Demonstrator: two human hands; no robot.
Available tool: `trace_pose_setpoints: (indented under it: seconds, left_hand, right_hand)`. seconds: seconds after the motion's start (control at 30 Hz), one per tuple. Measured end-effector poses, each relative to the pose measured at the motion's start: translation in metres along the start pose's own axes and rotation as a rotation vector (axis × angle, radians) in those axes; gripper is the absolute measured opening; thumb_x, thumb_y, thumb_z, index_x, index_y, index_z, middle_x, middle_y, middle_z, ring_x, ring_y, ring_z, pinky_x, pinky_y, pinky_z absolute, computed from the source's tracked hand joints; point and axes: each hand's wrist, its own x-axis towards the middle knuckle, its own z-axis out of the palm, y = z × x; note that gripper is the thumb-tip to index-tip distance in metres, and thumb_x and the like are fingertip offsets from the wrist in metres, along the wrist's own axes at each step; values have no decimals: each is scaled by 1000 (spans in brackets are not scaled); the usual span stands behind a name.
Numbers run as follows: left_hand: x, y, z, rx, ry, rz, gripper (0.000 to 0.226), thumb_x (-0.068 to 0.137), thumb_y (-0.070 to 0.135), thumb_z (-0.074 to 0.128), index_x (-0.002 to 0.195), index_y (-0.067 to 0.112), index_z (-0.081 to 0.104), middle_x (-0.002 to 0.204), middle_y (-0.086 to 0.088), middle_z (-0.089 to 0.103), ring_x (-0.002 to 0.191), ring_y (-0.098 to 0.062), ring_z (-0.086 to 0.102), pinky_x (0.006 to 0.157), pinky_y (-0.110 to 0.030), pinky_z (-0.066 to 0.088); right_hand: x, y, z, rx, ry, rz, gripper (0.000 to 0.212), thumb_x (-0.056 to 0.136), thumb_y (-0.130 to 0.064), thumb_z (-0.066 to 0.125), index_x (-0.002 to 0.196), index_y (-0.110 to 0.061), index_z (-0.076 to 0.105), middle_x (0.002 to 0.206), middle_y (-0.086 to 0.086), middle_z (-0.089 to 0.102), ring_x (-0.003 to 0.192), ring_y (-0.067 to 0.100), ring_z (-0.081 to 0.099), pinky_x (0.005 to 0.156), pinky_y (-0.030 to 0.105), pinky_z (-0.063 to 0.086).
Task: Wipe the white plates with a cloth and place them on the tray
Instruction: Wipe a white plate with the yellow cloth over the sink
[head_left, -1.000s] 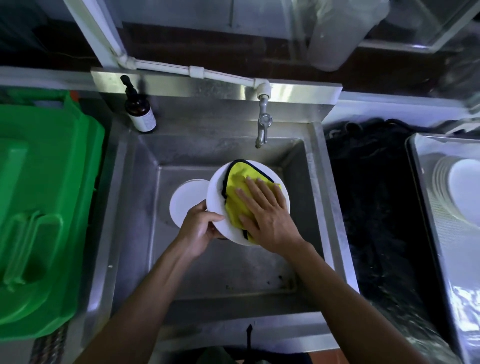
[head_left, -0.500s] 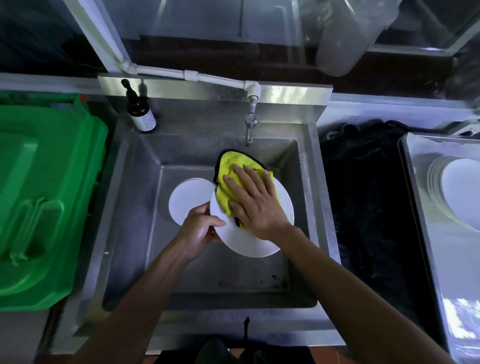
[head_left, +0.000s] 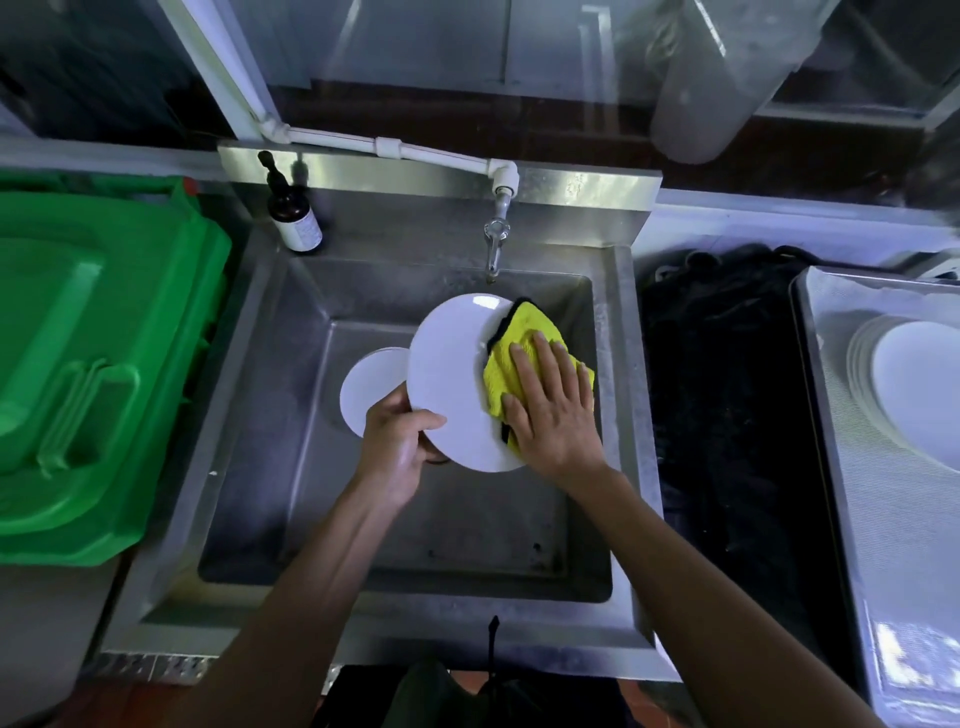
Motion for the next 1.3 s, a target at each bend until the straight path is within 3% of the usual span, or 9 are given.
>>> trace_pose_setpoints:
  seconds: [0.3, 0.43, 0.63, 0.73, 0.9, 0.97, 1.13, 1.3]
  left_hand:
    - [-12, -6, 12, -66, 52, 45, 50, 76, -8, 55, 124, 3, 65, 124, -24, 68, 106, -43, 66, 73, -50, 57]
    - [-17, -8, 18, -88, 62, 47, 56, 67, 1, 58, 121, 7, 68, 116, -19, 71, 96, -34, 70, 70, -47, 58]
    - [-24, -9, 22, -62, 83, 40, 40, 69, 1, 58, 102, 15, 75, 96, -14, 71, 85, -34, 66, 64, -37, 50]
    - [-25, -8, 19, -37, 70, 51, 39, 80, -4, 54, 111, 9, 73, 101, -17, 70, 88, -34, 65, 68, -39, 51]
    - [-28, -4, 11, -30, 20, 23, 41, 89, -9, 49, 124, 3, 67, 111, -22, 68, 95, -36, 66, 69, -42, 57]
    - [-30, -3, 10, -5, 5, 13, 40, 86, -8, 53, 121, 5, 67, 111, -22, 68, 98, -37, 65, 69, -41, 58]
    - [-32, -4, 6, 45, -35, -5, 55, 67, 3, 61, 121, 6, 67, 113, -25, 67, 100, -38, 66, 85, -53, 53]
    - [-32, -2, 0, 87, -91, -45, 46, 68, 3, 61, 113, 7, 71, 107, -23, 70, 96, -38, 68, 75, -45, 58]
  right_hand:
    - [-37, -15, 5, 21, -42, -35, 60, 105, -49, 18, 161, -29, 11, 169, 4, 2, 156, 30, -3, 122, 61, 4]
    - [-46, -21, 4, 27, -74, -84, 59, 105, -49, 11, 161, -31, 4, 169, 3, -3, 155, 29, -8, 122, 60, 2]
    - [-51, -35, 0, 71, -107, -175, 57, 106, -50, 6, 160, -34, -3, 169, 1, -10, 154, 26, -15, 124, 55, -3]
    - [-42, -36, -5, 84, -132, -220, 57, 106, -50, 9, 160, -36, -4, 169, -1, -12, 154, 26, -16, 124, 53, -5]
    - [-15, -33, -18, 68, -93, -310, 56, 106, -47, 22, 160, -35, 12, 170, -1, 2, 155, 30, 1, 123, 55, 3]
    - [-5, -29, -23, 65, -92, -315, 56, 107, -46, 27, 160, -35, 15, 169, -2, 3, 155, 30, 3, 122, 56, 6]
    - [9, -28, -31, 8, -90, -454, 57, 105, -46, 21, 160, -30, 18, 169, 4, 6, 154, 36, 7, 121, 60, 8]
    - [19, -38, -30, -37, -59, -596, 56, 107, -42, 27, 160, -31, 16, 169, 4, 4, 154, 36, 5, 122, 59, 7]
